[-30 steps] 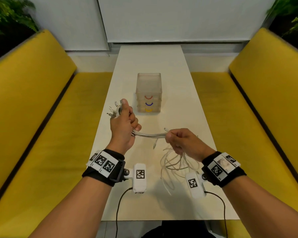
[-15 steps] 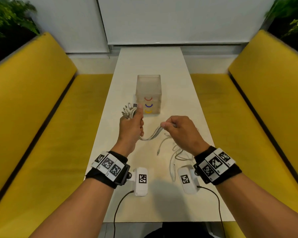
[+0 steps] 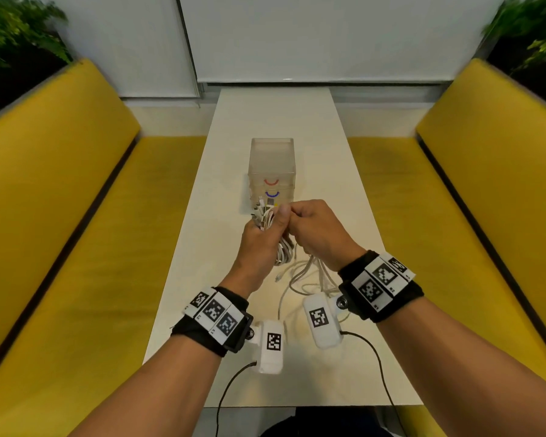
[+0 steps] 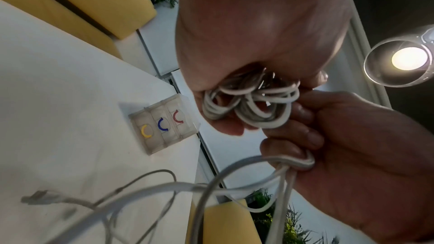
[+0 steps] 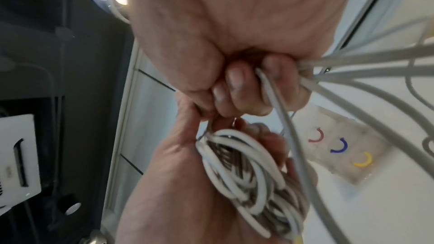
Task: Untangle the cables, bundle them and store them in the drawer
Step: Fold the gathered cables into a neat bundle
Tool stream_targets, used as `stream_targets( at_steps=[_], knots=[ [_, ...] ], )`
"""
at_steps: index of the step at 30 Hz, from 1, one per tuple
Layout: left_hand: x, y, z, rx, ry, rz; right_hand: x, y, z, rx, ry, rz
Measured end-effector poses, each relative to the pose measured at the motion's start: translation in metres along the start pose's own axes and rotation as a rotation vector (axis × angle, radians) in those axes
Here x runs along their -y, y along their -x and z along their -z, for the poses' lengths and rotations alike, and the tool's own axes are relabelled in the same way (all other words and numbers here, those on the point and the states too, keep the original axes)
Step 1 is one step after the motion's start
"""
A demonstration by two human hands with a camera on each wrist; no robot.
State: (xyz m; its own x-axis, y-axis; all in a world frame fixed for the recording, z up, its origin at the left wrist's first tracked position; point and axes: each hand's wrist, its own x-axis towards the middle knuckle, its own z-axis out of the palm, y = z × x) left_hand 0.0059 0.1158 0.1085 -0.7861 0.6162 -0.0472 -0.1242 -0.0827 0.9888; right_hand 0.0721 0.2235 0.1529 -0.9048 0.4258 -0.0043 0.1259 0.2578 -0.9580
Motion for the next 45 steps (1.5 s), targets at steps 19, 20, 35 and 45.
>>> stream_targets(
  at_steps=[19, 20, 35, 45],
  knots=[
    [-0.011, 0.004, 0.031, 0.546, -0.247, 0.204, -0.009, 0.0, 0.044, 0.495, 0.183, -0.302],
    [-0.011, 0.005, 0.031, 0.552, -0.246, 0.216, -0.01, 0.0, 0.046, 0.514, 0.19, -0.312],
    [-0.018, 0.003, 0.053, 0.399, -0.258, 0.201, -0.006, -0.01, 0.071, 0.622, 0.334, -0.344],
    [-0.001, -0.009, 0.042, 0.003, 0.017, 0.19, -0.003, -0.008, 0.036, 0.121, 0.209, -0.13]
  ],
)
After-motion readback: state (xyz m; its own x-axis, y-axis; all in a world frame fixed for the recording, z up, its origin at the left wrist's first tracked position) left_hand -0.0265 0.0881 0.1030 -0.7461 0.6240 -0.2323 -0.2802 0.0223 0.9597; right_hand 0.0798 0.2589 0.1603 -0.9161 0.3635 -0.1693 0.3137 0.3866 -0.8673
